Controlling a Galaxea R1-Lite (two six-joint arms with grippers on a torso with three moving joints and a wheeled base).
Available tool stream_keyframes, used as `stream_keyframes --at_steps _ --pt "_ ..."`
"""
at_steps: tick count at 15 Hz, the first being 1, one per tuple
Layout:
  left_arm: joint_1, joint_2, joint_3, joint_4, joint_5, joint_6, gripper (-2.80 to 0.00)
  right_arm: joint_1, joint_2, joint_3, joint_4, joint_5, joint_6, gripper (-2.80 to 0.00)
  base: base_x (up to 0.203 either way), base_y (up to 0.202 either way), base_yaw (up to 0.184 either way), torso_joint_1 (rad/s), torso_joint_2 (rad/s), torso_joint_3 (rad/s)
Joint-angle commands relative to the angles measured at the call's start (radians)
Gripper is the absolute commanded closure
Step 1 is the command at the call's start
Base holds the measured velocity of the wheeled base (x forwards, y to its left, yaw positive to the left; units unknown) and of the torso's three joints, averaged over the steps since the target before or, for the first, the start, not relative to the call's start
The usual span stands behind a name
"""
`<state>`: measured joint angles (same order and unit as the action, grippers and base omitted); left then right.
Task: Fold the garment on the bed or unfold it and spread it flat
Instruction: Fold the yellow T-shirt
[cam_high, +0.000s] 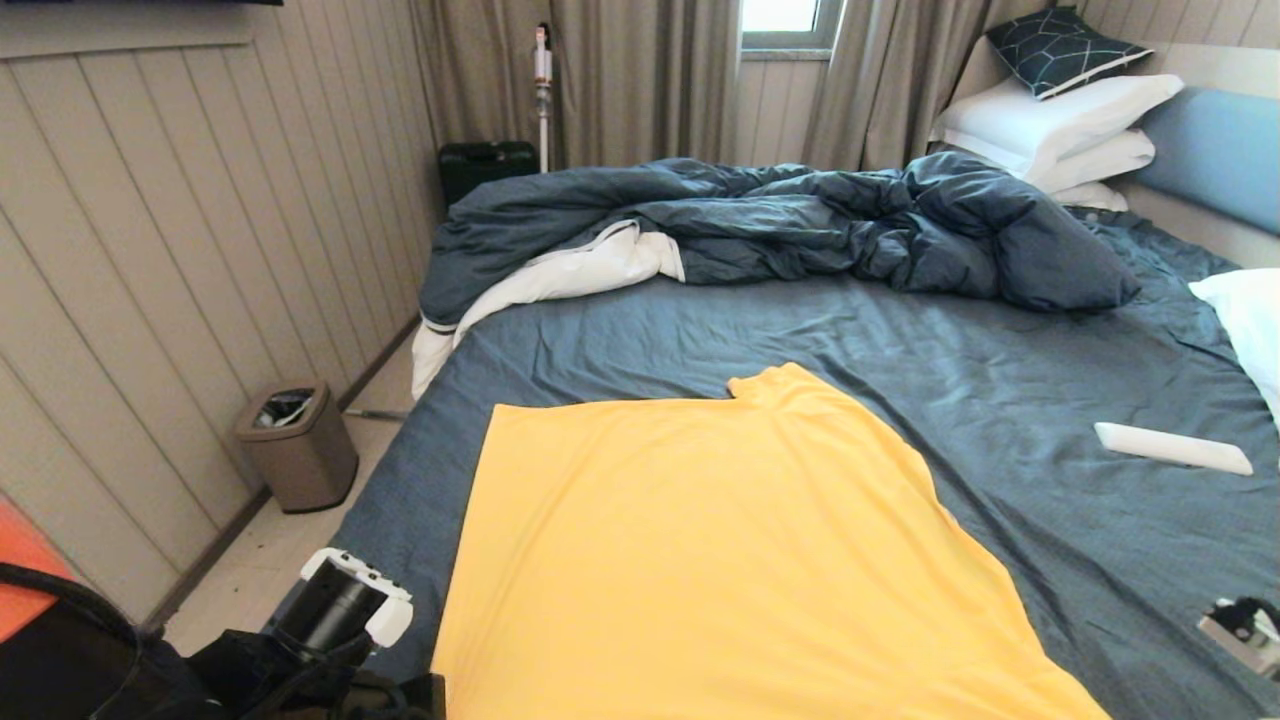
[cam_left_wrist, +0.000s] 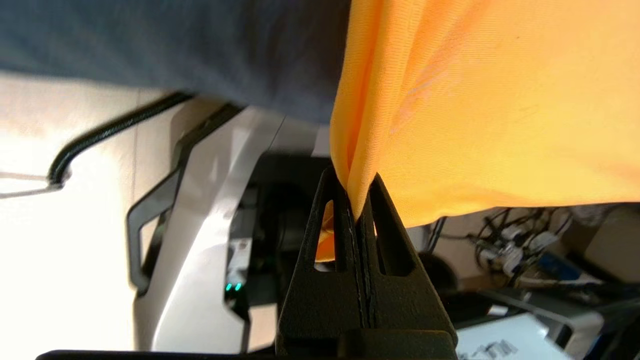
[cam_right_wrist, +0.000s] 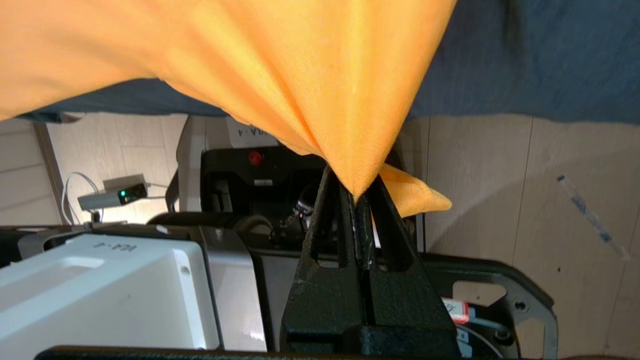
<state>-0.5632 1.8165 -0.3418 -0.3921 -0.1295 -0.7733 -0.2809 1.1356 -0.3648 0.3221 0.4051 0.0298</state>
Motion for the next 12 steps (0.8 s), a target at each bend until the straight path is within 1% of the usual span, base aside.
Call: stream_keyframes --at_steps 1,2,6,8,12 --pt "-0.004 -0.035 0.005 0.022 -0.001 -0.001 0.00 0.000 -0.020 0.024 0.003 0.002 -0.001 0.00 0.000 0.000 0.000 0.000 0.00 0.000" --pt "-0.004 -0.049 0.010 0.036 -0.001 0.001 0.00 0.001 -0.041 0.034 0.009 0.001 0.000 0.00 0.000 0.000 0.000 0.000 0.00 0.000" --pt "-0.004 -0.081 0.025 0.086 -0.001 0.015 0.00 0.009 -0.135 0.050 0.104 -0.018 -0.001 0.00 0.000 0.000 0.000 0.000 0.00 0.000" --pt "-0.004 -0.093 0.039 0.093 -0.001 0.017 0.00 0.011 -0.178 0.063 0.144 -0.036 -0.001 0.00 0.000 0.000 0.000 0.000 0.00 0.000" --pt "-0.004 -0.111 0.061 0.093 0.001 0.017 0.00 0.012 -0.223 0.076 0.176 -0.040 -0.002 0.00 0.000 0.000 0.000 0.000 0.00 0.000"
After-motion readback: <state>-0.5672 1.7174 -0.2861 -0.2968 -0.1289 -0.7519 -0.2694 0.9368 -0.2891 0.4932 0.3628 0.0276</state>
